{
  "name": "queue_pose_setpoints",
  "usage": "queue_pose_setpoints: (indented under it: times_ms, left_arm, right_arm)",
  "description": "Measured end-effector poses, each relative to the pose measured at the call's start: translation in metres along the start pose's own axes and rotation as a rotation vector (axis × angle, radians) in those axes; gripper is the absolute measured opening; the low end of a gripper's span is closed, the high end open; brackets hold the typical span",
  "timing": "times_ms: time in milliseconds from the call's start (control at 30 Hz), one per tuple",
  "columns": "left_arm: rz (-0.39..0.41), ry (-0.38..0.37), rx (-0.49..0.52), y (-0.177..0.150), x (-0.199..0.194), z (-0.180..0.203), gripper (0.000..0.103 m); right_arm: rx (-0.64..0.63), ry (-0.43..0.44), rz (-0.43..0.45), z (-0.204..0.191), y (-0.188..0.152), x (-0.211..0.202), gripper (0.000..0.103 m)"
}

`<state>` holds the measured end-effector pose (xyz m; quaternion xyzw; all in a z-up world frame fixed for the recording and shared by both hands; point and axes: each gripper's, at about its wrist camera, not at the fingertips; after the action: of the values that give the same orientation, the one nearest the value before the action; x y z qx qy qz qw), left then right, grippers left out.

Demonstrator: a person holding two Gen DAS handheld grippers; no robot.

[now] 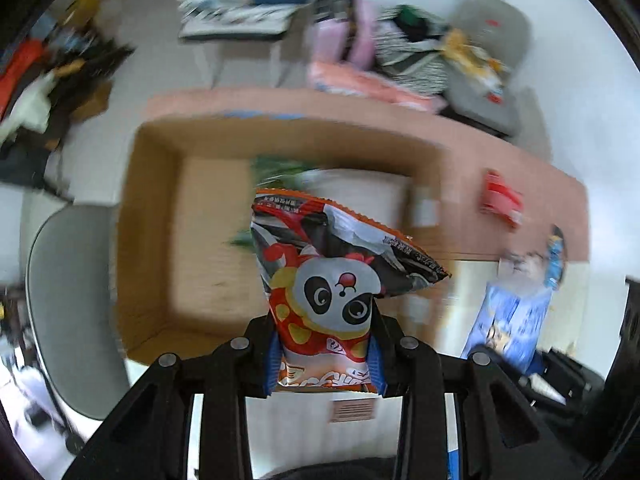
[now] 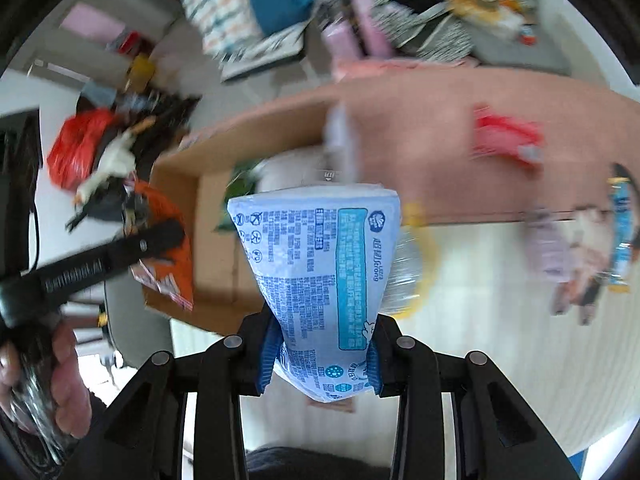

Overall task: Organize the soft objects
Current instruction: 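Carry both packs into the box and release them beside the bags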

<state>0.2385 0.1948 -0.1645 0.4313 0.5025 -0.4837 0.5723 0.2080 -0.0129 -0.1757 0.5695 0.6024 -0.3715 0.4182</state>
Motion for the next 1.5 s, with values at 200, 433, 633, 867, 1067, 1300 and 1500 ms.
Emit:
queue_pose_setpoints:
  times_ms: [200,433,633,867,1067,1300,1500]
  left_arm:
    - [-0.078,0.031,-0.082,0.028,0.049,-0.068,0.031]
    - [-0.163,0.028,-0.067,0.062,0.091,-0.09,0.031]
    - [-0.198,0.03,-0.04,0.086,0.113,-0.081,0.031]
    - [-0.252,0.059,-0.016,0.098,0.134,-0.079,0.034]
    - [-0.207,0.058,-0.027,0.094,0.12,-0.083,0.081]
    - [-0.121,0.084,0.006,0.066,0.085,-0.085,0.097]
    - [-0.036,0.09,0.041,0.026,0.051,-0.078,0.101]
  right_arm:
    - [-0.01,-0.058,-0.133,-0.045,0.001,0.082,0.038]
    - [0.036,-0.118,-0.209,-0.04,0.01,0.134,0.038]
    - [0.056,-0.151,-0.228,-0.037,0.014,0.151,0.038]
    - [0.049,-0.187,-0.253,-0.035,0.02,0.165,0.049]
    - [0.071,-0.137,-0.244,-0.038,0.023,0.151,0.07]
    - [0.038,-0.182,-0.154,-0.045,0.027,0.108,0.103]
    - [0.03,-0.227,-0.058,-0.047,0.021,0.081,0.103]
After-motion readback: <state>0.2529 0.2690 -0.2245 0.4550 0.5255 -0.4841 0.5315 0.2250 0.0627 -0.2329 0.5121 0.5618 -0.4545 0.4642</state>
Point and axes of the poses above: each gripper's, at about its wrist camera, not at the fingertips, and x roughly the way its jaws point, z to its right, y to its top, and after that the axes turned 1 degree about x, right-handed
